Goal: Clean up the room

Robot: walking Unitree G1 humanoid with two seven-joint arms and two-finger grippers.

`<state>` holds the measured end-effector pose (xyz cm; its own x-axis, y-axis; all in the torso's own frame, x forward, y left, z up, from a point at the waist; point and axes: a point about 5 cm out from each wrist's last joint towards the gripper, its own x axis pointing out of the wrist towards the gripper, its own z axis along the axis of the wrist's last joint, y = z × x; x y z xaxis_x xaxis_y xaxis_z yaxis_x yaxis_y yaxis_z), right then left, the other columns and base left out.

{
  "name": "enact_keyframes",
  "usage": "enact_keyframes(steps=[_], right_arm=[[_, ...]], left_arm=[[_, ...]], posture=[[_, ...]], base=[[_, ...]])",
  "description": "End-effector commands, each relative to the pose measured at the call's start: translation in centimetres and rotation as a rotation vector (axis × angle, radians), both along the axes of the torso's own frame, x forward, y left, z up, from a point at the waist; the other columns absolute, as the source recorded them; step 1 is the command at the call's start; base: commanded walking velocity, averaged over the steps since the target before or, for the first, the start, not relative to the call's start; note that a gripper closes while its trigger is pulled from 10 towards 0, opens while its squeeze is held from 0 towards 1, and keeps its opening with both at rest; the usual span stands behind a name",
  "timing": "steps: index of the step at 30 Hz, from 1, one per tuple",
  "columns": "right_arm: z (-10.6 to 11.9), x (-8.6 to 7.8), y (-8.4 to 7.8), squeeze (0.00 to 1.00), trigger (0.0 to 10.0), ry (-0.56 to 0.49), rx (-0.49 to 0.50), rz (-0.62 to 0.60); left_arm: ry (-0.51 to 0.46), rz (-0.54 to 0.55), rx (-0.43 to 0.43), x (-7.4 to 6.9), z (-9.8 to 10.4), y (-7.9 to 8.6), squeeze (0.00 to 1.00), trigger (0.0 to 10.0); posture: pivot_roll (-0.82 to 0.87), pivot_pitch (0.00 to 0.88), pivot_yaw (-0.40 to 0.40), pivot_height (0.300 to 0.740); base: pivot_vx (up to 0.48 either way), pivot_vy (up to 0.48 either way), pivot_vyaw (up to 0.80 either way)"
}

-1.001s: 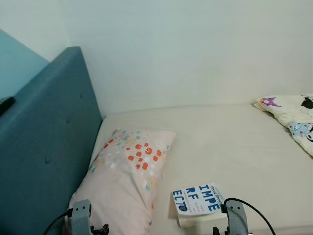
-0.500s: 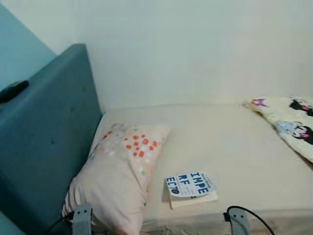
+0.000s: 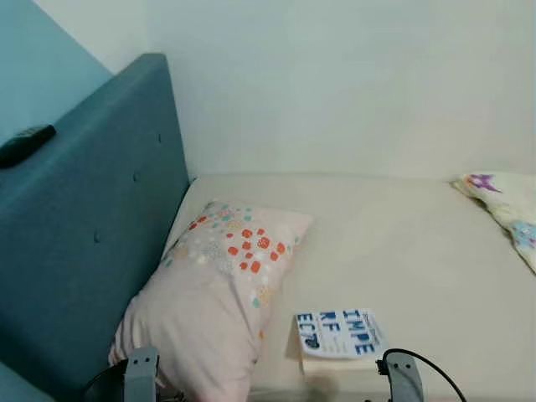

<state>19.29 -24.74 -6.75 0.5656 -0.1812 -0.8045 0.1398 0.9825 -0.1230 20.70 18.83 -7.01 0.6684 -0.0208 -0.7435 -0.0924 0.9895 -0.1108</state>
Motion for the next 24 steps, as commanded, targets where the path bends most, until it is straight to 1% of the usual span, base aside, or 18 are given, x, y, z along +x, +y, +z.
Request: enact_keyframes(steps=[1, 2, 5, 6, 7, 8, 11, 12, 13, 14, 16, 17, 19, 20, 22, 24], right_arm=[[0.0, 0.0, 0.0, 0.00, 10.0, -0.010, 0.007, -0.010], [0.0, 0.0, 0.0, 0.00, 10.0, -0.010, 0.007, -0.010], [1.0, 1.6, -0.1, 0.00, 10.0, -0.064, 0.013, -0.003], [1.0, 1.6, -0.1, 0.00, 10.0, -0.064, 0.013, -0.003], [1.6, 2.6, 0.0, 0.00, 10.0, -0.098, 0.022, 0.006], [1.6, 2.6, 0.0, 0.00, 10.0, -0.098, 0.022, 0.006], [2.8, 4.7, 0.4, 0.00, 10.0, -0.170, 0.043, 0.025], [3.1, 5.0, 0.5, 0.00, 10.0, -0.182, 0.047, 0.027], [3.5, 5.7, 0.8, 0.00, 10.0, -0.206, 0.048, 0.037], [3.8, 6.1, 0.9, 0.00, 10.0, -0.222, 0.057, 0.037], [4.1, 6.6, 1.2, 0.00, 10.0, -0.241, 0.069, 0.036], [4.1, 6.6, 1.2, 0.00, 10.0, -0.241, 0.069, 0.036], [4.5, 7.1, 1.3, 0.00, 10.0, -0.263, 0.078, 0.035], [4.5, 7.1, 1.3, 0.00, 10.0, -0.263, 0.078, 0.035], [5.1, 7.9, 1.5, 0.00, 10.0, -0.299, 0.093, 0.022], [5.4, 8.3, 1.6, 0.00, 10.0, -0.321, 0.101, 0.017]], left_arm=[[-0.054, 0.018, 0.025, 1.4, 0.9, 0.5, 0.00, 10.0], [-0.054, 0.018, 0.025, 1.4, 0.9, 0.5, 0.00, 10.0], [-0.118, 0.052, 0.031, 3.3, 2.2, 0.8, 0.00, 10.0], [-0.118, 0.052, 0.031, 3.3, 2.2, 0.8, 0.00, 10.0], [-0.158, 0.058, 0.042, 4.4, 3.0, 0.8, 0.00, 10.0], [-0.158, 0.058, 0.042, 4.4, 3.0, 0.8, 0.00, 10.0], [-0.240, 0.070, 0.040, 6.6, 4.8, 0.7, 0.00, 10.0], [-0.254, 0.075, 0.038, 6.9, 5.1, 0.7, 0.00, 10.0], [-0.303, 0.075, 0.025, 8.0, 6.1, 0.5, 0.00, 10.0], [-0.331, 0.066, 0.021, 8.7, 6.7, 0.3, 0.00, 10.0], [-0.363, 0.058, 0.013, 9.4, 7.5, 0.0, 0.00, 10.0], [-0.363, 0.058, 0.013, 9.4, 7.5, 0.0, 0.00, 10.0], [-0.401, 0.049, 0.002, 10.3, 8.4, -0.4, 0.00, 10.0], [-0.401, 0.049, 0.002, 10.3, 8.4, -0.4, 0.00, 10.0], [-0.446, 0.040, 0.000, 11.4, 9.6, -0.8, 0.00, 10.0], [-0.472, 0.036, -0.001, 12.0, 10.3, -1.1, 0.00, 10.0]], posture=[[-0.09, 0.018, -0.005, 0.702], [-0.09, 0.018, -0.005, 0.702], [-0.10, 0.015, -0.001, 0.702], [-0.10, 0.015, -0.001, 0.702], [-0.10, 0.013, 0.002, 0.702], [-0.10, 0.013, 0.002, 0.702], [-0.11, 0.016, 0.006, 0.702], [-0.11, 0.016, 0.006, 0.702], [-0.11, 0.019, 0.009, 0.702], [-0.11, 0.023, 0.012, 0.702], [-0.12, 0.028, 0.014, 0.702], [-0.12, 0.028, 0.014, 0.702], [-0.12, 0.039, 0.020, 0.697], [-0.12, 0.039, 0.020, 0.697], [-0.13, 0.046, 0.024, 0.687], [-0.13, 0.051, 0.026, 0.677]], base=[[0.000, 0.000, 0.00], [0.000, 0.000, 0.00], [0.000, 0.000, 0.00], [0.000, 0.000, 0.00], [0.000, 0.000, 0.00], [0.000, 0.000, 0.00], [0.000, 0.000, 0.00], [0.000, 0.000, 0.00], [0.000, 0.000, 0.00], [0.000, 0.000, 0.00], [0.000, 0.000, 0.00], [0.000, 0.000, 0.00], [0.000, 0.000, 0.00], [0.000, 0.000, 0.00], [0.000, 0.000, 0.00], [0.000, 0.000, 0.00]])
